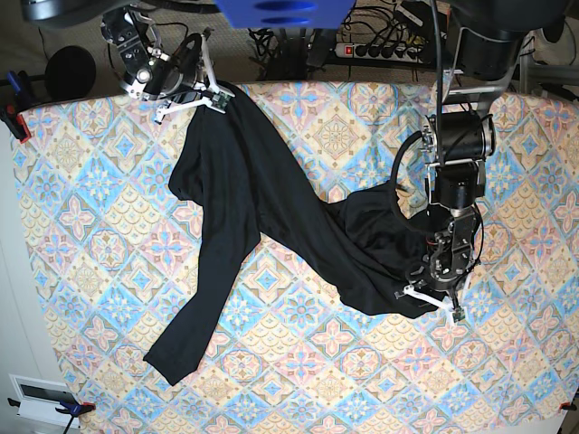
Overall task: Layout the t-shirt on the table in an organized manner, then fold the t-shirt properly
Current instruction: 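Pull the shirt collar with the right gripper away from the left gripper, then regrasp the shirt edges with both grippers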
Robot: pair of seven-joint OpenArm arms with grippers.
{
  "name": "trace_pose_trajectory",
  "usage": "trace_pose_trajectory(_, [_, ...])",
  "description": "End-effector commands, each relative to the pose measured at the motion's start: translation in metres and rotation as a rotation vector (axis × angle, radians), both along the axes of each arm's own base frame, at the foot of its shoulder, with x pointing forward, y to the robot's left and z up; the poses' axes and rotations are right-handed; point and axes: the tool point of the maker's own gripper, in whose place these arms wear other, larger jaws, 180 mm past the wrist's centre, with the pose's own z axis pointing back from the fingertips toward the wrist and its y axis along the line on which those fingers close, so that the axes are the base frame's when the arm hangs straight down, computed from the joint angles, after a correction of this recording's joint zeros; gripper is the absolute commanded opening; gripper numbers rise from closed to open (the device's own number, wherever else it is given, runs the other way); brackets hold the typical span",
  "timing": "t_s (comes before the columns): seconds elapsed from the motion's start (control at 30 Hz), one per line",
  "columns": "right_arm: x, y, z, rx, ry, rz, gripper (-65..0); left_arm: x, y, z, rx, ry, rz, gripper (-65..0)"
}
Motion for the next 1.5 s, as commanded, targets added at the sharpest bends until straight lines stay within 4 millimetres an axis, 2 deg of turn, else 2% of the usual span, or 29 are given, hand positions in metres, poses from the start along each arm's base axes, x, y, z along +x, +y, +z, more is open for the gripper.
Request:
trace_pose_trajectory(0.0, [0.048, 0.011, 0.023, 0.076, -0.187, -0.041, -51.6, 0.01, -0.012, 0.01, 0.006, 0.002, -0.045, -38.0])
trace_pose_trajectory(0.1, [0.055, 0.012, 0.026, 0.079, -0.204, -0.042, -51.7, 0.009, -0.03, 0.004, 0.083, 0.028, -0.146, -40.3])
trace_pose_trajectory(0.17, [0.061, 0.012, 0.029, 0.079, -0.219, -0.041, -52.3, 0.008, -0.038, 0.001, 0.123, 0.04, -0.196, -48.2])
trace_pose_trajectory(0.23, [0.071, 0.012, 0.034, 0.08, -0.244, -0.04, -52.8, 0.01, -0.038, 0.004, 0.132, 0.033, -0.203, -61.0])
trace_pose_trajectory(0.27, [0.076, 0.012, 0.036, 0.081, -0.257, -0.039, -52.9, 0.014, -0.038, 0.009, 0.136, 0.011, -0.205, -65.0])
trace_pose_trajectory(0.3, [0.081, 0.012, 0.039, 0.084, -0.269, -0.039, -52.9, 0.019, -0.039, 0.017, 0.139, -0.015, -0.206, -65.0])
trace_pose_trajectory(0.37, [0.092, 0.015, 0.045, 0.1, -0.303, -0.036, -52.9, 0.029, -0.028, 0.04, 0.144, -0.077, -0.186, -64.1])
trace_pose_trajectory(0.43, [0.104, 0.018, 0.052, 0.123, -0.341, -0.033, -52.9, 0.041, -0.011, 0.075, 0.155, -0.159, -0.158, -64.8])
trace_pose_trajectory(0.47, [0.111, 0.02, 0.056, 0.133, -0.36, -0.031, -52.9, 0.041, -0.005, 0.086, 0.152, -0.174, -0.149, -65.0])
trace_pose_trajectory(0.57, [0.135, 0.023, 0.072, 0.154, -0.43, -0.025, -52.9, 0.042, 0.012, 0.138, 0.149, -0.248, -0.123, -65.0])
trace_pose_trajectory(0.63, [0.144, 0.025, 0.076, 0.165, -0.45, -0.029, -52.9, 0.032, 0.017, 0.167, 0.155, -0.29, -0.125, -65.0])
trace_pose_trajectory(0.7, [0.156, 0.028, 0.078, 0.176, -0.464, -0.041, -52.9, 0.014, 0.017, 0.194, 0.147, -0.337, -0.165, -65.0])
trace_pose_trajectory(0.83, [0.172, 0.031, 0.079, 0.189, -0.474, -0.061, -52.9, -0.033, 0.02, 0.221, 0.138, -0.367, -0.208, -65.0])
trace_pose_trajectory(0.93, [0.174, 0.04, 0.084, 0.215, -0.489, -0.056, -52.9, -0.061, 0.026, 0.211, 0.113, -0.344, -0.198, -65.0])
trace_pose_trajectory(0.97, [0.175, 0.037, 0.081, 0.209, -0.482, -0.06, -52.9, -0.061, 0.032, 0.208, 0.103, -0.336, -0.182, -64.9])
trace_pose_trajectory(1.03, [0.184, 0.035, 0.077, 0.201, -0.474, -0.068, -52.9, -0.061, 0.038, 0.185, 0.067, -0.281, -0.159, -63.2])
trace_pose_trajectory(1.1, [0.188, 0.042, 0.07, 0.223, -0.447, -0.086, -52.9, -0.055, 0.042, 0.163, 0.028, -0.225, -0.138, -61.6])
trace_pose_trajectory(1.17, [0.175, 0.049, 0.07, 0.253, -0.433, -0.087, -52.9, -0.06, 0.038, 0.151, 0.019, -0.197, -0.146, -60.7])
trace_pose_trajectory(1.23, [0.169, 0.054, 0.08, 0.277, -0.455, -0.076, -52.9, -0.073, 0.051, 0.143, 0.03, -0.18, -0.119, -60.3])
trace_pose_trajectory(1.33, [0.175, 0.051, 0.093, 0.287, -0.497, -0.086, -52.9, -0.073, 0.045, 0.138, 0.009, -0.176, -0.113, -60.1])
trace_pose_trajectory(1.37, [0.175, 0.049, 0.088, 0.282, -0.482, -0.097, -52.7, -0.066, 0.043, 0.14, 0.002, -0.188, -0.113, -60.1])
trace_pose_trajectory(1.43, [0.173, 0.045, 0.08, 0.273, -0.461, -0.11, -52.6, -0.057, 0.028, 0.133, -0.019, -0.185, -0.135, -60.1])
trace_pose_trajectory(1.47, [0.174, 0.043, 0.08, 0.27, -0.461, -0.115, -52.6, -0.057, 0.029, 0.127, -0.022, -0.173, -0.129, -60.1])
